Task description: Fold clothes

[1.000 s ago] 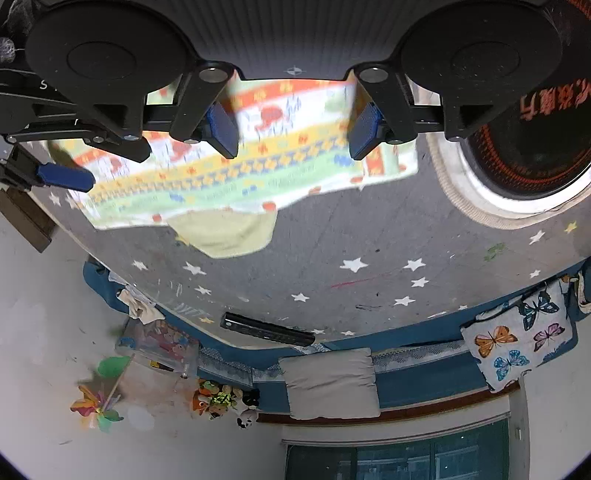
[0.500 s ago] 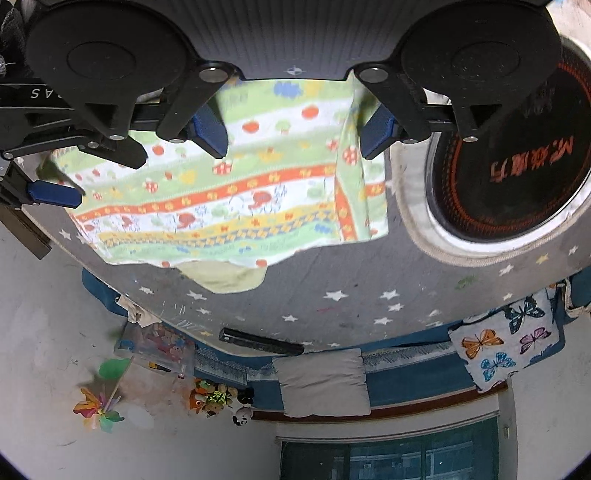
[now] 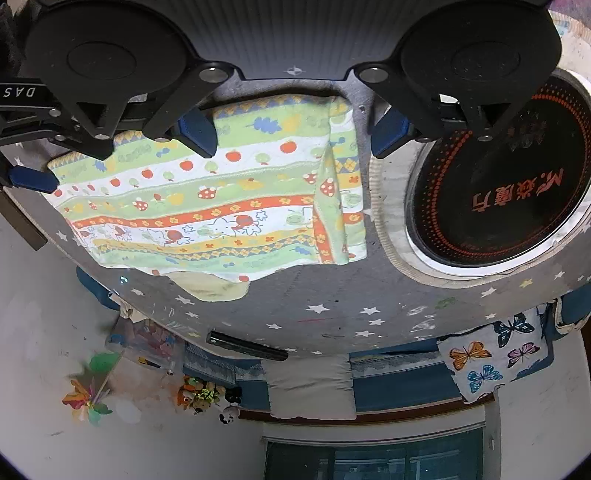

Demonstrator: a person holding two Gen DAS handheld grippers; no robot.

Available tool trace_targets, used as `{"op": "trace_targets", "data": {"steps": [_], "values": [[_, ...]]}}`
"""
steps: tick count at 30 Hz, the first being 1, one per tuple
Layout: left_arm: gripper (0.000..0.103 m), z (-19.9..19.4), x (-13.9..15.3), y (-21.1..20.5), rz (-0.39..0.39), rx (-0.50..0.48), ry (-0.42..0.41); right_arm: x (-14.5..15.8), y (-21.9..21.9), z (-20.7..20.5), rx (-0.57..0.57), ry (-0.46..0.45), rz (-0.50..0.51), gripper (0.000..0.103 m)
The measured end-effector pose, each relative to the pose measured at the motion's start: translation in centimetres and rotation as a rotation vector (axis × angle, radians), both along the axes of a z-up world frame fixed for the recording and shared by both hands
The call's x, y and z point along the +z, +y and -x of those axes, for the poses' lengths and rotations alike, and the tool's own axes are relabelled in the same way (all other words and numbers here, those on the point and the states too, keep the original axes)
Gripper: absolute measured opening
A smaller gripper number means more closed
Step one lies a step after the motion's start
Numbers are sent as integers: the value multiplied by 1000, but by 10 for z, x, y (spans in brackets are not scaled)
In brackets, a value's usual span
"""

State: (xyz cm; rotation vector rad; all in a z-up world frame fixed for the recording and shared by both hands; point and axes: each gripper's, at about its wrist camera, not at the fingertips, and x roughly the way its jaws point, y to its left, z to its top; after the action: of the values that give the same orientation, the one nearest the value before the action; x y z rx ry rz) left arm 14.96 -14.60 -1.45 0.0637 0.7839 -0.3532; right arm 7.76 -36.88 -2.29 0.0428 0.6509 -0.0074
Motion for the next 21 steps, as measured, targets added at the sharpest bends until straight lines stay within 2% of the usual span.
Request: {"op": "trace_targets", "data": {"steps": [8, 21], "values": [[103, 13, 3, 7, 9, -3, -13, -2, -11, 16, -12, 1, -14, 103], [103, 40, 11, 14, 21, -22, -65, 4, -11, 44, -67, -39, -56, 103]]}}
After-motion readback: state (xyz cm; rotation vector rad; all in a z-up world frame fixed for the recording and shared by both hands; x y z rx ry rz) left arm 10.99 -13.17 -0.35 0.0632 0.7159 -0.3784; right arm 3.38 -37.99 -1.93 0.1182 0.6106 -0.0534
